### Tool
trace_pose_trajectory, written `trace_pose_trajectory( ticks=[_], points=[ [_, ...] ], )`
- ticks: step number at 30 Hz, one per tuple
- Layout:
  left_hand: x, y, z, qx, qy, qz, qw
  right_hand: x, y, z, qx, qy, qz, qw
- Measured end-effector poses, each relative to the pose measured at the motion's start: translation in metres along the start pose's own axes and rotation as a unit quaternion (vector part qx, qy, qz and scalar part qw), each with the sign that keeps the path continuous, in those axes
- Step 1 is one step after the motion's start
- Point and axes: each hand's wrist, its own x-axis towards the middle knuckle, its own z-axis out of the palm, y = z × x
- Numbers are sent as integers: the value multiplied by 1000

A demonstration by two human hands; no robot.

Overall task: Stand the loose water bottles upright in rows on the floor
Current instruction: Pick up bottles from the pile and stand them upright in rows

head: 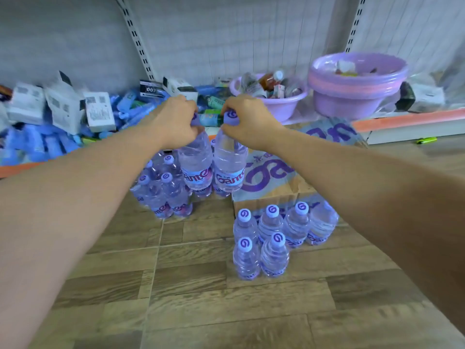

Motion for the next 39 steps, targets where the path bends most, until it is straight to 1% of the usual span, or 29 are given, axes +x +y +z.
trace_pose_trajectory(
  ticks=[5,9,16,20,23,30,33,39],
  points=[
    [11,53,-31,10,11,59,998,-16,17,-57,-48,23,-9,999],
    [22,104,-41,-1,10,93,996,-40,46,-101,-94,6,8,996],
    [32,199,-26,-59,-14,141,988,-94,107,-161,-128,-33,63,989],
    [38,250,-14,-78,-45,154,984,-124,140,-179,-138,-60,103,983],
    [42,286,-1,-86,-49,166,981,-147,164,-191,-143,-73,123,979],
    [49,346,47,-114,-90,174,974,-186,223,-193,-156,-106,155,970],
    [43,355,75,-103,-106,161,976,-198,244,-178,-154,-118,164,967],
    [34,364,122,-58,-122,171,976,-216,270,-128,-128,-138,167,968]
  ],
)
